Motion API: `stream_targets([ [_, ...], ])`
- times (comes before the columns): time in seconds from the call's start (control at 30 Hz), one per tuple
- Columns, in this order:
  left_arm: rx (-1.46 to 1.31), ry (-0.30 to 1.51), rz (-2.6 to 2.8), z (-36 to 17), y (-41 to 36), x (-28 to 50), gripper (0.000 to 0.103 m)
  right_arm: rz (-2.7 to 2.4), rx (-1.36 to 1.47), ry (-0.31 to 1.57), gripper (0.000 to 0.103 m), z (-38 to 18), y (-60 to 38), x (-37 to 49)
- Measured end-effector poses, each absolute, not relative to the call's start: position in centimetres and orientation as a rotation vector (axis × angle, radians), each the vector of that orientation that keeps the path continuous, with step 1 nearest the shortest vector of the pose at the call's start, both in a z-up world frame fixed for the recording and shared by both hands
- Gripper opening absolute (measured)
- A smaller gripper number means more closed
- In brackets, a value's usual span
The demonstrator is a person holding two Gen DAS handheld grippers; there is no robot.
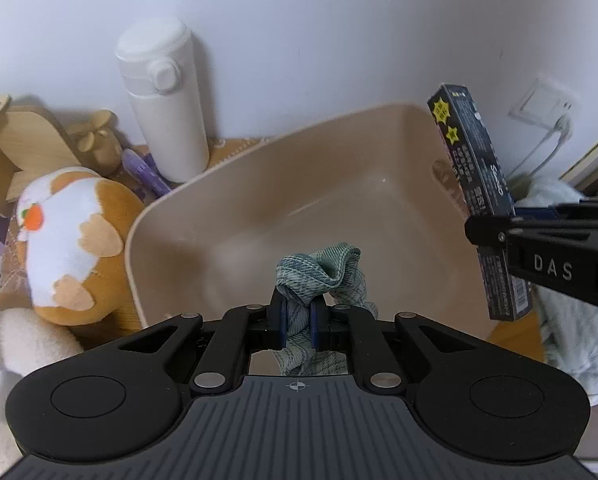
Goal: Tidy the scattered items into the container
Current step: 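Carry both items over the basket and open both tools to drop them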
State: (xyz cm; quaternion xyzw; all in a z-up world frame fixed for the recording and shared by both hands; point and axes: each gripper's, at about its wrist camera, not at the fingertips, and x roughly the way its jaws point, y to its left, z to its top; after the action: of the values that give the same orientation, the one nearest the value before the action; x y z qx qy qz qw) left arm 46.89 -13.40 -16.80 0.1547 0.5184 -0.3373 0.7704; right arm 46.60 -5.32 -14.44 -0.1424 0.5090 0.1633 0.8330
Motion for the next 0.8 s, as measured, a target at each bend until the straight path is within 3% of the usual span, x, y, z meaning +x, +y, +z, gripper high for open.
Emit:
stream_targets([
  [0.63, 0.48, 1.247, -0.679, -24.0, -16.0, 48.0, 0.011, 0.302, -0.335, 1.197, 0.021, -20.6, -5.4, 49.5],
  [0.67, 0.486, 1.248, -0.679, -24.1, -16.0, 48.0, 0.011, 0.302, -0.335, 1.199, 0.022, -20.7, -5.4, 49.5],
  [0.7, 0.49, 1.249, -0.678, -24.2, -16.1, 48.2, 0.012, 0.302, -0.332, 1.2, 0.032, -20.8, -5.4, 49.6],
  [0.73, 0.49, 1.248, -0.679, -24.2, -16.1, 48.2, 0.013, 0.302, -0.326, 1.201, 0.033, -20.8, -5.5, 49.6],
  [0.8, 0.493, 1.228, -0.692, -23.7, -16.1, 48.1, 0.026, 0.312, -0.296, 1.203, 0.042, -20.6, -5.9, 49.6],
])
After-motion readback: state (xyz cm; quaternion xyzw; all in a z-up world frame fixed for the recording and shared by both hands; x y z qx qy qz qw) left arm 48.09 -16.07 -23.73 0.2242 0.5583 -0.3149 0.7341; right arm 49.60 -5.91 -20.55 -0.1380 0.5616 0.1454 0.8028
